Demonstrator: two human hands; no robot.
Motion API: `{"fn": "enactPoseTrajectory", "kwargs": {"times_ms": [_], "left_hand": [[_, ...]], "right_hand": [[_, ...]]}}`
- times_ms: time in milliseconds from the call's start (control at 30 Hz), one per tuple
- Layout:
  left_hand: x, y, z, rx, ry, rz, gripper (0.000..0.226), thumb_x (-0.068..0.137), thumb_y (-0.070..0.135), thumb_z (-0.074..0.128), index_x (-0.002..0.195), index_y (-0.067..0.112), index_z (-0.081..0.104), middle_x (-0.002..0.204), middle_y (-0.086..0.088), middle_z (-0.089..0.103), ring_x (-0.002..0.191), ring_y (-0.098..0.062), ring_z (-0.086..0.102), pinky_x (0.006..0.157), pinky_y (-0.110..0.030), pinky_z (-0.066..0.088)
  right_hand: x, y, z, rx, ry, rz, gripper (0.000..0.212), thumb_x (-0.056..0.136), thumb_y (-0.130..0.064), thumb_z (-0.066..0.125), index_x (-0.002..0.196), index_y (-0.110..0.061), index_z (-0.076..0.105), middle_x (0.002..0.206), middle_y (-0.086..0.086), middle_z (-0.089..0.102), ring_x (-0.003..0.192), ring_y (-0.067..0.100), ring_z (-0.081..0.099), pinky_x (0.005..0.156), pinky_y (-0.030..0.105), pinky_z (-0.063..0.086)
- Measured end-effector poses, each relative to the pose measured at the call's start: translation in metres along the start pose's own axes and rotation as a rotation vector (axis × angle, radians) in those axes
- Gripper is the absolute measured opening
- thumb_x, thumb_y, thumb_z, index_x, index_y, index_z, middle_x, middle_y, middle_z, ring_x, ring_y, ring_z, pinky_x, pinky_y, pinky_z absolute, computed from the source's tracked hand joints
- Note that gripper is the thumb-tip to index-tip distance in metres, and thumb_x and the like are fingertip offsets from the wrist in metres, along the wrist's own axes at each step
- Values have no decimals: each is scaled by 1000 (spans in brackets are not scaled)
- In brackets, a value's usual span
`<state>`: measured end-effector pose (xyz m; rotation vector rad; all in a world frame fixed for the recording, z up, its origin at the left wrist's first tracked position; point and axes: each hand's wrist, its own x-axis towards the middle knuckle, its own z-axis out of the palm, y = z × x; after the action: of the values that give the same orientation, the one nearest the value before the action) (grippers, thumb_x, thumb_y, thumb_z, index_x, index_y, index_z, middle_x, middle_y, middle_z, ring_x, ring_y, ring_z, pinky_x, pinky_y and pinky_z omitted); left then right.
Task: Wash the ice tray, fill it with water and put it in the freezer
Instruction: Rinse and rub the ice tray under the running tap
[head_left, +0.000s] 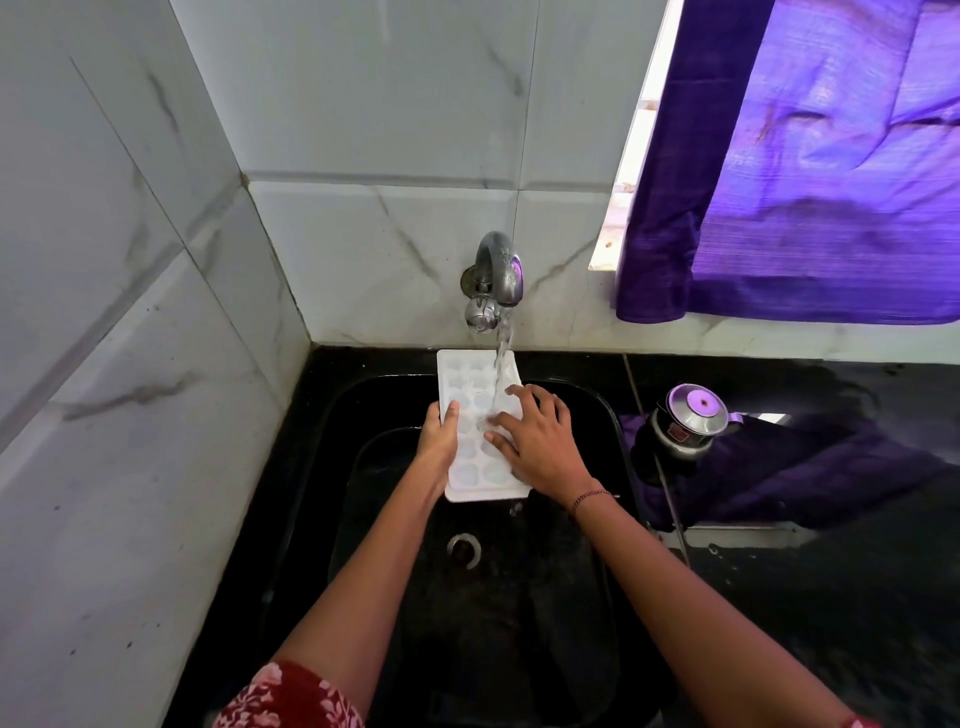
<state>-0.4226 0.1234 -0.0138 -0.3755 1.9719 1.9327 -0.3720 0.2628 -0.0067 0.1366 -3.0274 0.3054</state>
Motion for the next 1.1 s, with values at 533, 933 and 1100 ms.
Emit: {"fn": "enactPoseTrajectory", "kwargs": {"times_ms": [533,933,1100], "left_hand": [[0,-1,4,-39,-95,-15,40,102,38,30,135,17,39,130,-12,54,102,-22,57,78,-33,49],[1,10,24,-14,-182,-32,46,104,33,23,146,14,29,140,-4,43,120,-17,46,91,-24,37],[11,4,28,-11,-196,-45,47,102,39,28,144,19,33,141,-7,46,125,-26,50,101,-35,44]], "right_hand": [[3,2,-4,6,-46,7,79,80,-69,6,110,-30,67,145,-1,35,141,26,19,116,53,10],[3,7,-9,0,-53,-1,75,80,-67,4,117,-34,61,148,-1,30,142,26,15,115,52,9],[6,10,-11,9,-89,-24,79,78,-68,1,116,-32,60,148,-1,28,142,26,12,116,52,7]]}}
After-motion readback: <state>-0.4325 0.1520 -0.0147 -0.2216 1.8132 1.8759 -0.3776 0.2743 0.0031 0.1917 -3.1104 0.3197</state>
